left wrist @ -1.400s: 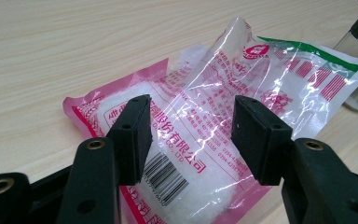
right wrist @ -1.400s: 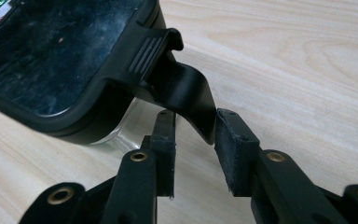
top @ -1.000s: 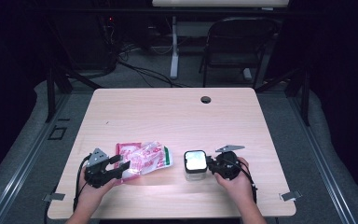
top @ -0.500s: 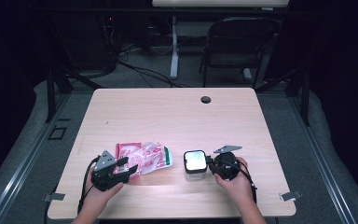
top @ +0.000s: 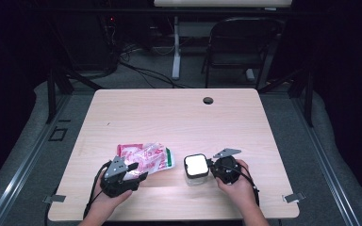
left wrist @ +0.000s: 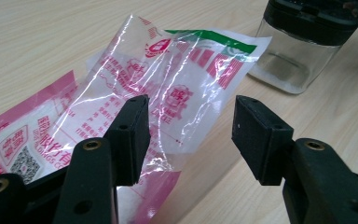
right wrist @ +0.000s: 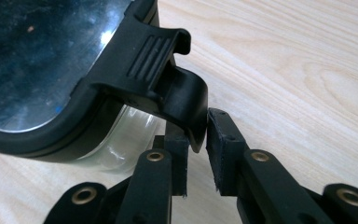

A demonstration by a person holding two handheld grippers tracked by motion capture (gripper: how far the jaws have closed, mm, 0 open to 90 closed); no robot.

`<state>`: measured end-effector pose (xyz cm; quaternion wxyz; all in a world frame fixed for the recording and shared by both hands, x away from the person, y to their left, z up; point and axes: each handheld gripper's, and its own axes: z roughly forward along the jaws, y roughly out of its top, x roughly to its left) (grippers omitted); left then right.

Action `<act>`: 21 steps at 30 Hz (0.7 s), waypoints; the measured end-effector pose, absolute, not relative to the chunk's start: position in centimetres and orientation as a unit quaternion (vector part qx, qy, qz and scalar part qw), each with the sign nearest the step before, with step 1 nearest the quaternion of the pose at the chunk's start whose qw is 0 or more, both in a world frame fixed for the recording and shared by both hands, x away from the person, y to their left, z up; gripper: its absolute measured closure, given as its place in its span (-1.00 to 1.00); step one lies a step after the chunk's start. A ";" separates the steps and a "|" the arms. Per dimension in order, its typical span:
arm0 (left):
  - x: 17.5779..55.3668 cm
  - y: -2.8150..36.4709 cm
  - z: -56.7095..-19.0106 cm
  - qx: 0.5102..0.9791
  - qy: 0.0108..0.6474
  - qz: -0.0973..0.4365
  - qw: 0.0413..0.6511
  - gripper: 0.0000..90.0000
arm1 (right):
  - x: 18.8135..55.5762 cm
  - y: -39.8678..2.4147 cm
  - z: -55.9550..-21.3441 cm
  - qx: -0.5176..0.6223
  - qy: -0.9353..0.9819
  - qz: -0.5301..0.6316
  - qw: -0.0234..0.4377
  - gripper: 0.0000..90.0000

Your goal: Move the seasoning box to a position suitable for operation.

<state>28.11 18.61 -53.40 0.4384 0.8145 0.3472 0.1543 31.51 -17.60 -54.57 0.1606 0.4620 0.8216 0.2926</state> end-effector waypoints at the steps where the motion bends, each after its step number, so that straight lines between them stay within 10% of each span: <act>1: 28.0 18.5 -53.4 0.814 0.348 0.151 0.440 0.03 | 31.4 -17.5 -54.6 0.460 0.823 0.291 0.161 0.76; 21: 27.4 17.0 -53.7 0.831 0.321 0.142 0.432 0.05 | 30.1 -14.0 -54.5 0.408 0.848 0.311 0.134 0.81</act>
